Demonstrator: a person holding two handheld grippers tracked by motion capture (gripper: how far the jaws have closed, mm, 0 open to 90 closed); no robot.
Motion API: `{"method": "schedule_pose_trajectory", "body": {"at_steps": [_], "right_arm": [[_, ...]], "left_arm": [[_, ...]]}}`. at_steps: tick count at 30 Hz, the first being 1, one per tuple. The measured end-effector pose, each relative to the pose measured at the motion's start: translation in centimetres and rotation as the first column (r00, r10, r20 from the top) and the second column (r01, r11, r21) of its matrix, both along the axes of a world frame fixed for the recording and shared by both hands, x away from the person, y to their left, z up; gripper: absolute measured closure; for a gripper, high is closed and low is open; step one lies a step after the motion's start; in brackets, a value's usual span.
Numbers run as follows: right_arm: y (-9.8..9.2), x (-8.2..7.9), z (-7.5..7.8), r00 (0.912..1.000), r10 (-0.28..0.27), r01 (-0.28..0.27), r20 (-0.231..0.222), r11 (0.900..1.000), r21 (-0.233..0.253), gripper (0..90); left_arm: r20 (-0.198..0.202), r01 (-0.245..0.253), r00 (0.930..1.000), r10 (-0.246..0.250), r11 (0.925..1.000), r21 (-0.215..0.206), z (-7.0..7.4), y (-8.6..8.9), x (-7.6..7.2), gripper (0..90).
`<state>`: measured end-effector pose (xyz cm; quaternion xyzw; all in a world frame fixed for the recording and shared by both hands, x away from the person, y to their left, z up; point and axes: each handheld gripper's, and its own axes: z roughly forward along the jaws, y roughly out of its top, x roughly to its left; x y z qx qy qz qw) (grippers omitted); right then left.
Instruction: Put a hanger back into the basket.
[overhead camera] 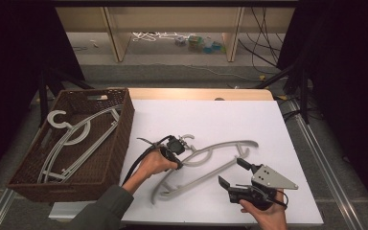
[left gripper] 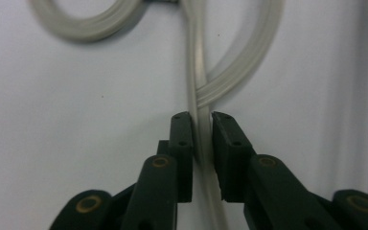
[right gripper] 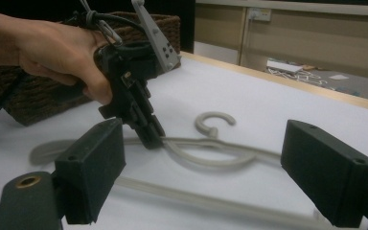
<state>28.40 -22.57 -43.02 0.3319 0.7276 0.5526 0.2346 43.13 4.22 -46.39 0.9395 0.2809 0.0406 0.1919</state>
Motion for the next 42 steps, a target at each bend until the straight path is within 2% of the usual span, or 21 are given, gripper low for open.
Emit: {"method": "schedule_pose_trajectory", "body": {"at_steps": [4, 5, 6, 7, 9, 11, 12, 15, 18, 24, 26, 29, 30, 31, 38, 40, 42], "right_arm": [[-0.1, 0.0, -0.1, 1.0, 0.006, -0.006, -0.004, 1.0, -0.005, 16.2], [-0.1, 0.0, 0.0, 1.0, 0.004, -0.004, -0.009, 1.0, -0.011, 16.3], [0.0, 0.1, -0.1, 0.9999, 0.011, -0.011, -0.001, 1.0, 0.016, 16.2], [0.0, 0.1, -0.1, 1.0, 0.009, -0.009, 0.001, 1.0, 0.013, 16.3], [0.0, 0.1, -0.2, 1.0, 0.009, -0.009, 0.001, 1.0, 0.016, 16.2], [-0.1, 0.1, -0.1, 1.0, 0.008, -0.008, 0.001, 1.0, 0.01, 16.3], [0.0, 0.1, -0.1, 1.0, 0.009, -0.009, 0.0, 1.0, 0.014, 16.3], [-0.1, 0.1, -0.1, 1.0, 0.006, -0.006, 0.0, 1.0, 0.008, 16.2], [-0.2, 0.1, 0.0, 1.0, 0.005, -0.005, -0.001, 1.0, 0.002, 16.2], [-0.1, 0.1, -0.1, 1.0, 0.004, -0.004, 0.004, 1.0, 0.007, 16.2], [-0.1, 0.2, -0.1, 1.0, 0.008, -0.008, 0.003, 1.0, 0.008, 16.2], [-0.1, 0.1, 0.0, 1.0, 0.0, 0.0, 0.002, 1.0, 0.007, 16.2], [0.0, 0.1, -0.1, 0.9999, 0.011, -0.011, 0.0, 1.0, 0.019, 16.2], [-0.1, 0.1, -0.1, 0.9999, 0.01, -0.01, 0.002, 1.0, 0.008, 16.2], [-0.2, 0.1, -0.1, 1.0, 0.005, -0.005, 0.004, 1.0, 0.005, 16.2], [-0.1, 0.1, -0.1, 0.9999, 0.013, -0.013, 0.0, 1.0, 0.019, 16.2], [-0.1, 0.1, -0.1, 1.0, 0.009, -0.009, 0.002, 1.0, 0.003, 16.2]], "left_arm": [[0.01, 0.025, 0.9996, -0.026, 0.9993, 0.027, 0.1, -0.4, 0.1, 81.5], [0.015, 0.028, 0.9995, -0.029, 0.9992, 0.028, 0.1, -0.4, 0.1, 81.5], [0.016, 0.031, 0.9994, -0.031, 0.9992, 0.024, 0.1, -0.4, 0.2, 81.6], [0.019, 0.029, 0.9994, -0.029, 0.9994, 0.017, 0.1, -0.3, 0.2, 81.6], [0.039, 0.032, 0.9987, -0.033, 0.9991, 0.027, 0.2, -0.2, 0.4, 81.6], [0.057, 0.031, 0.9979, -0.032, 0.9993, 0.02, 0.3, -0.1, 0.4, 81.7], [0.067, 0.047, 0.9966, -0.049, 0.9984, 0.033, 0.5, 0.0, 0.6, 81.7], [0.087, 0.032, 0.9956, -0.034, 0.9991, 0.028, 1.0, 0.3, 0.6, 81.7], [0.112, 0.018, 0.9935, -0.018, 0.9998, 0.003, 1.5, 0.6, 0.6, 81.7], [0.148, 0.005, 0.9889, 0.002, 0.9989, -0.047, 3.5, 1.4, 0.8, 81.7], [0.176, -0.009, 0.9841, 0.019, 0.9984, -0.055, 4.5, 1.5, 1.0, 81.6], [0.181, -0.028, 0.9826, 0.044, 0.9956, -0.089, 5.5, 1.7, 1.3, 81.7], [0.183, -0.039, 0.9816, 0.054, 0.9955, -0.087, 6.1, 1.8, 1.4, 81.7], [0.188, -0.043, 0.9803, 0.059, 0.9948, -0.092, 6.4, 1.9, 1.5, 81.7], [0.196, -0.039, 0.9784, 0.066, 0.99, -0.135, 9.4, 2.8, 1.4, 81.7], [0.206, -0.048, 0.9753, 0.079, 0.9876, -0.149, 10.2, 3.2, 1.4, 81.6], [0.216, -0.06, 0.9716, 0.097, 0.9835, -0.171, 11.2, 3.8, 1.3, 81.6]]}}
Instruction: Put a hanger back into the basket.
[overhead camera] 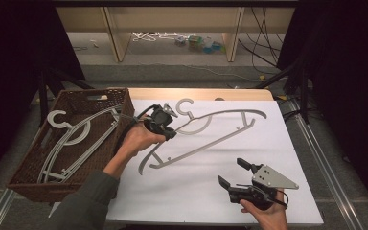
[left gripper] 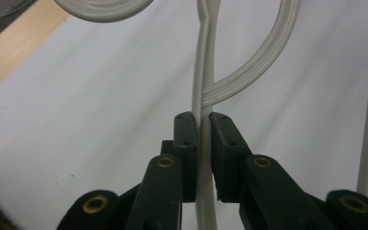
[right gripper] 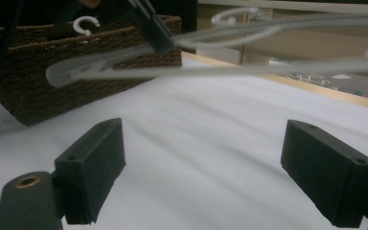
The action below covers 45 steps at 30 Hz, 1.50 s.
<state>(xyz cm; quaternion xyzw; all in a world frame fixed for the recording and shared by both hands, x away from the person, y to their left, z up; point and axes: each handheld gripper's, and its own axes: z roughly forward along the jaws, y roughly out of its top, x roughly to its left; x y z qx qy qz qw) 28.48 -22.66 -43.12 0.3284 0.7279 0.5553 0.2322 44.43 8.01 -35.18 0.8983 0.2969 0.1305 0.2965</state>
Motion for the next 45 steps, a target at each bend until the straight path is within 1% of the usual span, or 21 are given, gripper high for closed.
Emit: {"method": "schedule_pose_trajectory", "body": {"at_steps": [1, 2, 7, 12, 13, 17, 19, 20, 21, 22, 23, 27, 30, 31, 34, 36, 39, 40, 42, 43, 45], "right_arm": [[0.0, 0.0, 0.0, 1.0, 0.001, -0.001, -0.005, 1.0, -0.001, 16.2], [0.2, 0.0, -0.1, 1.0, 0.01, -0.01, 0.0, 1.0, 0.021, 16.2], [0.0, -0.1, 0.1, 0.9999, 0.001, -0.001, -0.013, 1.0, -0.008, 16.2], [0.0, -0.1, 0.1, 1.0, 0.006, -0.006, -0.007, 1.0, -0.003, 16.1], [0.2, 0.0, 0.0, 1.0, 0.007, -0.007, -0.004, 1.0, 0.023, 16.1], [0.0, 0.0, 0.0, 0.9999, 0.0, -0.001, -0.011, 1.0, -0.004, 16.1], [0.1, 0.0, 0.0, 1.0, -0.001, 0.001, -0.01, 1.0, -0.003, 16.1], [0.1, 0.0, 0.0, 1.0, -0.004, 0.004, -0.006, 1.0, 0.001, 16.1], [0.1, 0.0, 0.0, 0.9999, -0.003, 0.003, -0.014, 1.0, -0.003, 16.1], [0.2, 0.0, 0.0, 0.9999, 0.005, -0.005, -0.011, 1.0, 0.008, 16.1], [0.2, 0.0, -0.1, 0.9999, 0.007, -0.007, -0.009, 1.0, 0.003, 16.1], [0.2, 0.0, 0.0, 0.9999, 0.006, -0.006, -0.011, 1.0, 0.007, 16.1], [0.1, 0.0, 0.0, 1.0, -0.003, 0.003, -0.008, 1.0, 0.0, 16.1], [0.1, 0.0, 0.0, 1.0, -0.008, 0.008, -0.002, 1.0, 0.006, 16.1], [0.2, 0.0, 0.0, 0.9999, 0.002, -0.002, -0.013, 1.0, 0.001, 16.1], [0.2, 0.0, 0.0, 1.0, 0.0, 0.0, -0.009, 1.0, 0.002, 16.1], [0.2, 0.0, -0.1, 0.9999, 0.006, -0.006, -0.009, 1.0, -0.001, 16.1], [0.2, 0.0, -0.1, 0.9999, 0.005, -0.005, -0.011, 1.0, 0.003, 16.1], [0.2, 0.1, 0.0, 0.9999, 0.003, -0.003, -0.01, 1.0, 0.005, 16.1], [0.2, 0.1, 0.0, 1.0, 0.0, 0.0, -0.008, 1.0, -0.001, 16.1], [0.2, 0.0, -0.1, 0.9999, 0.001, -0.001, -0.01, 1.0, -0.001, 16.1]], "left_arm": [[0.005, -0.002, 1.0, 0.002, 1.0, -0.009, 0.5, 0.3, -0.1, 81.7], [0.009, -0.001, 1.0, 0.002, 0.9999, -0.017, 1.0, 0.7, -0.2, 81.6], [0.036, -0.024, 0.9991, 0.025, 0.9996, -0.017, 3.3, 2.8, -0.5, 81.6], [0.075, -0.061, 0.9953, 0.062, 0.998, -0.017, 5.5, 5.2, -0.7, 81.7], [0.081, -0.073, 0.9939, 0.075, 0.997, -0.024, 5.7, 5.6, -0.7, 81.7], [0.109, -0.103, 0.9884, 0.105, 0.9944, -0.023, 6.8, 7.8, -0.9, 81.6], [0.118, -0.12, 0.9854, 0.123, 0.9922, -0.036, 7.1, 8.7, -1.0, 81.7], [0.121, -0.12, 0.985, 0.123, 0.9924, -0.028, 7.2, 9.3, -1.1, 81.6], [0.119, -0.129, 0.9842, 0.131, 0.9913, -0.028, 7.3, 9.7, -1.1, 81.6], [0.116, -0.145, 0.9822, 0.148, 0.989, -0.028, 7.3, 10.4, -1.2, 81.6], [0.116, -0.151, 0.9815, 0.153, 0.9883, -0.019, 7.3, 10.8, -1.2, 81.7], [0.119, -0.181, 0.9761, 0.182, 0.9833, -0.02, 7.1, 13.2, -1.3, 81.7], [0.116, -0.216, 0.9691, 0.218, 0.976, -0.025, 6.9, 14.8, -1.4, 81.7], [0.104, -0.231, 0.9665, 0.234, 0.972, -0.042, 6.7, 15.5, -1.4, 81.6], [0.093, -0.26, 0.9604, 0.263, 0.9648, -0.043, 6.3, 17.2, -1.6, 81.6], [0.081, -0.269, 0.9587, 0.273, 0.9616, -0.055, 6.0, 18.1, -1.7, 81.7], [0.068, -0.296, 0.9513, 0.301, 0.9525, -0.072, 5.6, 19.8, -2.0, 81.6], [0.07, -0.309, 0.9469, 0.314, 0.9483, -0.072, 5.6, 20.4, -2.1, 81.6], [0.054, -0.326, 0.9418, 0.332, 0.9405, -0.096, 5.3, 21.6, -2.3, 81.7], [0.054, -0.333, 0.9393, 0.339, 0.9385, -0.092, 5.2, 22.3, -2.4, 81.6], [0.054, -0.352, 0.932, 0.358, 0.9306, -0.1, 5.1, 23.4, -2.6, 81.6]]}}
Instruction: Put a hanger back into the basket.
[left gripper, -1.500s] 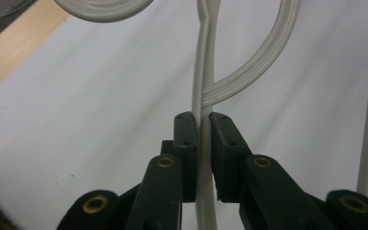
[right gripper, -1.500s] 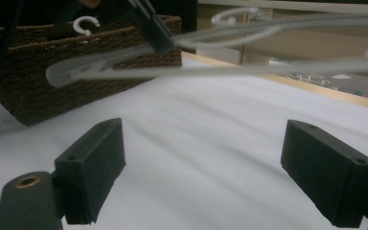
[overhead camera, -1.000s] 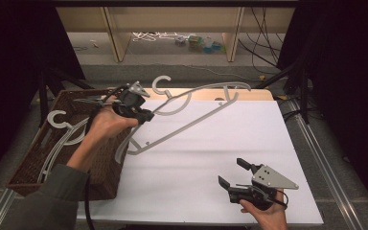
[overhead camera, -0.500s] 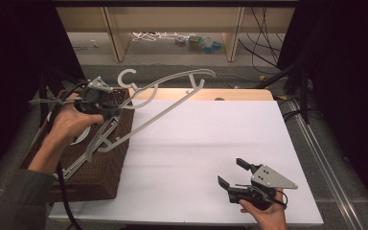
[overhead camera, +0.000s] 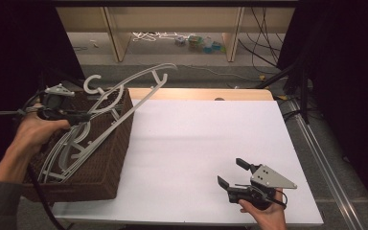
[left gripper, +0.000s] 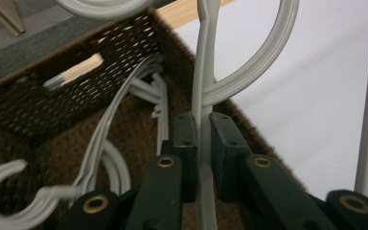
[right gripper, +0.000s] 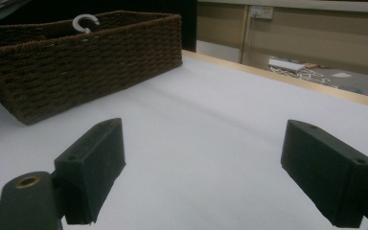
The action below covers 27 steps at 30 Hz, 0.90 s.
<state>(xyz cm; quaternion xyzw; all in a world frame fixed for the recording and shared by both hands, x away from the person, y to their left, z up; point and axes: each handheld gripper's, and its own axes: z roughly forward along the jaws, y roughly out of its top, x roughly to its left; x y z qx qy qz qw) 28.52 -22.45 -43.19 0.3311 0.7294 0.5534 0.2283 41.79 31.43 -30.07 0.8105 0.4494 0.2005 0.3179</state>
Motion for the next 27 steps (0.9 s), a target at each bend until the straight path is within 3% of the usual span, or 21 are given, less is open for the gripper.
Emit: {"method": "schedule_pose_trajectory", "body": {"at_steps": [7, 9, 14, 23, 27], "right_arm": [[0.1, 0.0, 0.0, 1.0, -0.001, 0.001, -0.003, 1.0, -0.01, 16.1], [0.1, 0.0, 0.0, 1.0, 0.007, -0.007, -0.001, 1.0, -0.001, 16.1], [0.1, 0.0, 0.0, 1.0, 0.001, -0.001, -0.001, 1.0, -0.008, 16.1], [0.1, 0.0, 0.0, 1.0, 0.0, 0.0, -0.003, 1.0, -0.007, 16.1], [0.1, 0.0, 0.0, 1.0, 0.001, -0.001, -0.006, 1.0, -0.009, 16.1]], "left_arm": [[0.005, -0.032, 0.9995, 0.032, 0.9984, -0.046, -0.2, 3.0, -0.3, 81.6], [-0.012, -0.04, 0.9992, 0.039, 0.9986, -0.034, -0.1, 3.7, -0.3, 81.6], [-0.008, -0.065, 0.9979, 0.065, 0.9973, -0.035, -0.5, 4.7, -0.1, 81.6], [-0.017, -0.114, 0.9934, 0.114, 0.9924, -0.045, -1.9, 6.1, 0.3, 81.6], [-0.02, -0.14, 0.99, 0.14, 0.9897, -0.029, -2.5, 6.8, 0.3, 81.6]]}}
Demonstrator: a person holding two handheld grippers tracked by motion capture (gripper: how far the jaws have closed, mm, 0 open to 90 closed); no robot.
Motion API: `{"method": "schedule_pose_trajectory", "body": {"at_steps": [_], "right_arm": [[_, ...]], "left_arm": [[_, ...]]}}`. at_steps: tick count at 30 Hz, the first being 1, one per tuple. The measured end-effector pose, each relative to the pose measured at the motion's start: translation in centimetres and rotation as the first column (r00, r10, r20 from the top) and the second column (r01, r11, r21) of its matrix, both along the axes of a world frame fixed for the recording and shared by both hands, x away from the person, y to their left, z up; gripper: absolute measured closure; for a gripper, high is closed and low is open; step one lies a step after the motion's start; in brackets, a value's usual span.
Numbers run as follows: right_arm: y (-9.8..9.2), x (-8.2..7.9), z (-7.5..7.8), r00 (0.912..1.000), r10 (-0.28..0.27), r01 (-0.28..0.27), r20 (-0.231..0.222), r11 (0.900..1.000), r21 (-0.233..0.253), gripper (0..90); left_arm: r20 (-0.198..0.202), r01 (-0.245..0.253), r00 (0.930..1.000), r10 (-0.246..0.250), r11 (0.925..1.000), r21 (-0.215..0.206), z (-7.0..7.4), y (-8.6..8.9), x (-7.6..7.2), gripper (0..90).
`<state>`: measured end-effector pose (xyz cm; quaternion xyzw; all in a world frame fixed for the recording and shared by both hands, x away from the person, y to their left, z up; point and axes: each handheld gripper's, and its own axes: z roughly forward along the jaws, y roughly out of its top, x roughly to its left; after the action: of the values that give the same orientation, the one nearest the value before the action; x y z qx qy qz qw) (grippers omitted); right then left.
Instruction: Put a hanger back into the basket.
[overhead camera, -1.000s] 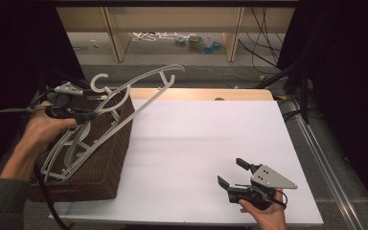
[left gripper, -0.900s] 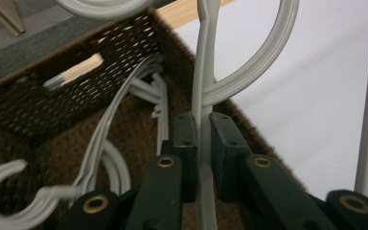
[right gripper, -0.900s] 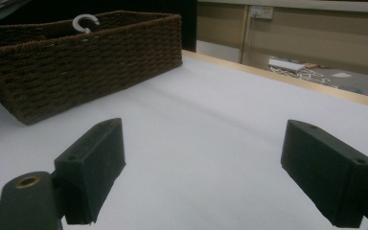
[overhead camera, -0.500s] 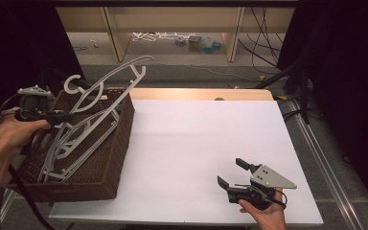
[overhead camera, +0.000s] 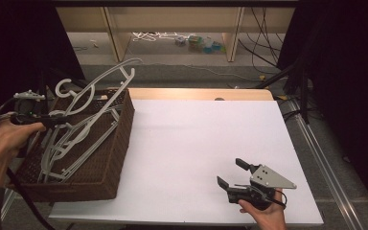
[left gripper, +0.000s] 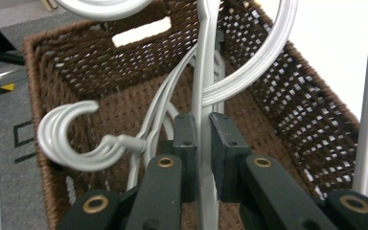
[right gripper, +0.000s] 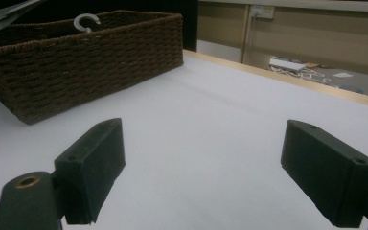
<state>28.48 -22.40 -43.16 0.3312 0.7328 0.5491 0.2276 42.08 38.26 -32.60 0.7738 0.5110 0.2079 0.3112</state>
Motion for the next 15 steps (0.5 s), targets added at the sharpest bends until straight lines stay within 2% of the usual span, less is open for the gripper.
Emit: {"method": "schedule_pose_trajectory", "body": {"at_steps": [2, 3, 4, 5, 9, 10, 15], "right_arm": [[0.0, 0.0, 0.0, 1.0, 0.0, 0.0, 0.003, 1.0, 0.003, 16.1], [0.0, 0.0, 0.0, 1.0, 0.0, 0.0, 0.0, 1.0, 0.003, 16.1], [0.1, 0.1, -0.1, 1.0, 0.002, -0.002, 0.008, 1.0, 0.008, 16.1], [0.0, 0.0, 0.0, 1.0, 0.0, 0.0, -0.004, 1.0, -0.006, 16.1], [0.2, 0.1, -0.1, 1.0, 0.002, -0.003, 0.009, 1.0, 0.019, 16.1], [0.2, 0.1, -0.2, 1.0, 0.008, -0.008, 0.004, 1.0, 0.024, 16.1], [0.2, 0.1, -0.1, 1.0, 0.007, -0.007, 0.004, 1.0, 0.018, 16.1]], "left_arm": [[-0.001, -0.017, 0.9999, 0.017, 0.9999, -0.003, -0.4, 0.4, 0.0, 81.6], [0.005, -0.036, 0.9993, 0.036, 0.9992, -0.018, -0.6, 0.4, 0.0, 81.6], [-0.005, -0.025, 0.9997, 0.025, 0.9997, 0.003, -0.7, 0.7, -0.1, 81.6], [-0.005, -0.032, 0.9995, 0.032, 0.9995, 0.004, -0.9, 0.9, -0.2, 81.6], [-0.005, -0.056, 0.9984, 0.056, 0.9984, -0.002, -1.4, 1.5, -0.3, 81.6], [-0.007, -0.056, 0.9984, 0.056, 0.9984, 0.006, -1.5, 1.7, -0.4, 81.6], [-0.012, -0.071, 0.9974, 0.072, 0.9973, 0.018, -1.9, 2.3, -0.7, 81.6]]}}
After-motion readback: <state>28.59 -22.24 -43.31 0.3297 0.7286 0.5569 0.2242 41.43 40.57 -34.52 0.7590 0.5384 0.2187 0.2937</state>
